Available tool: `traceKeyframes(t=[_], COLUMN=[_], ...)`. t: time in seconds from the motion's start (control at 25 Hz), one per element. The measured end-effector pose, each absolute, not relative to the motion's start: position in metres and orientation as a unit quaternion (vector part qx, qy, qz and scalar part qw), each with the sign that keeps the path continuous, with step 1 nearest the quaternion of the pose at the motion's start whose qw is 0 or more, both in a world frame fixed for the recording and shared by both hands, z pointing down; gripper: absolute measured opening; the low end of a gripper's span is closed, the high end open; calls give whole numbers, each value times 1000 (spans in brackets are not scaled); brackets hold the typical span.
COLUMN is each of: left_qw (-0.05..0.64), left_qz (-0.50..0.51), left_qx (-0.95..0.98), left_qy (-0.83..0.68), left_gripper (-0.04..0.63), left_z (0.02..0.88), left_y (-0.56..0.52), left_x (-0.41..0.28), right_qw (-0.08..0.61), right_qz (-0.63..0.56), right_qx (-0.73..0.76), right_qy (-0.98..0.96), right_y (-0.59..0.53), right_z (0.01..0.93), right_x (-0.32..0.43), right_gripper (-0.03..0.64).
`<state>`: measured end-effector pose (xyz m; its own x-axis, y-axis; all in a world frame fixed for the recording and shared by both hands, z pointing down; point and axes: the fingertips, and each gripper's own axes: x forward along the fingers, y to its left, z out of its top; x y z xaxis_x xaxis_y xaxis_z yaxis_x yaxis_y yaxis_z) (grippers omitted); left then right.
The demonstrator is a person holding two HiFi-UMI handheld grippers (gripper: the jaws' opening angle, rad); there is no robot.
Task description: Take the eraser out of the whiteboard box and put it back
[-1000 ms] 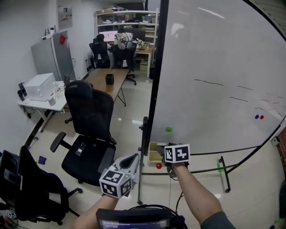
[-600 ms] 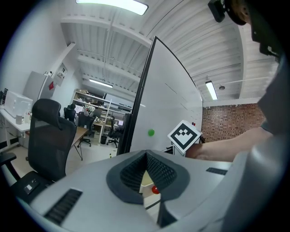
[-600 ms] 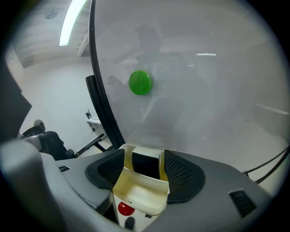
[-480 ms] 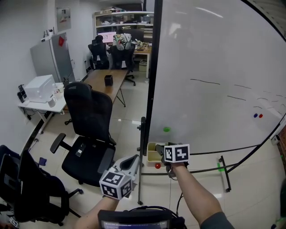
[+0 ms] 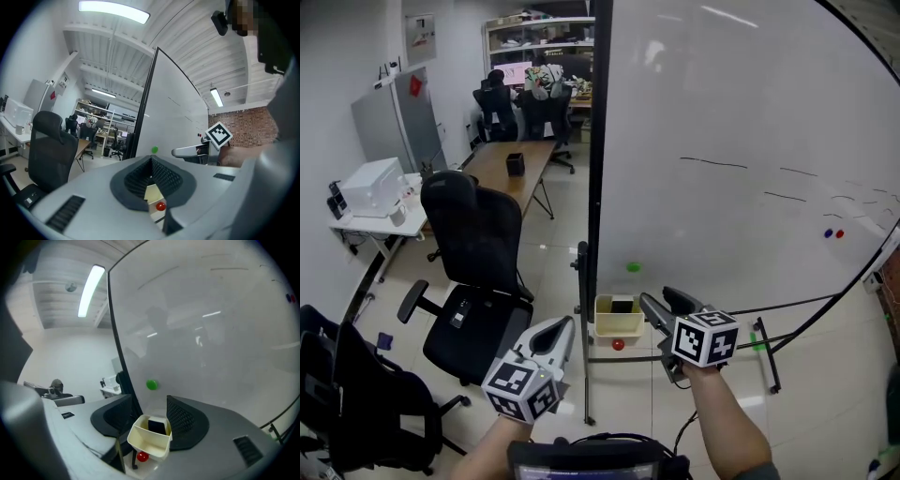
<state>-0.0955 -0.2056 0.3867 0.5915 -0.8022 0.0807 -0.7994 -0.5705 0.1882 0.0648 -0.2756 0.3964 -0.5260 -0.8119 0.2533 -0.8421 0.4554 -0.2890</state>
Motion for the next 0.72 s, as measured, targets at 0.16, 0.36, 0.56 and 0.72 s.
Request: traceKeyframes(t=[0.16,0.36,0.56,0.72], left_qw=[94,90,86,83], left_qz=[-17,-26,-23,-25], left_qx=[887,888,892,891], left_qy=[-451,-449,-444,-445], left_gripper=[37,37,37,37], left_z=[372,360,354,343], left_y=[-199,-188,-177,-167], left_x=[-89,-78,-64,-47], right_qw=[-1,-36,-41,-42], right_qz=[135,75,43,32], right_qx=[476,467,463,456], right_qy=[-869,-881,-884,-889], right_y=[-243,-200,-177,-164], right_z=[348,310,298,289], right_x=[82,97,109,122], right_gripper=[163,21,21,21])
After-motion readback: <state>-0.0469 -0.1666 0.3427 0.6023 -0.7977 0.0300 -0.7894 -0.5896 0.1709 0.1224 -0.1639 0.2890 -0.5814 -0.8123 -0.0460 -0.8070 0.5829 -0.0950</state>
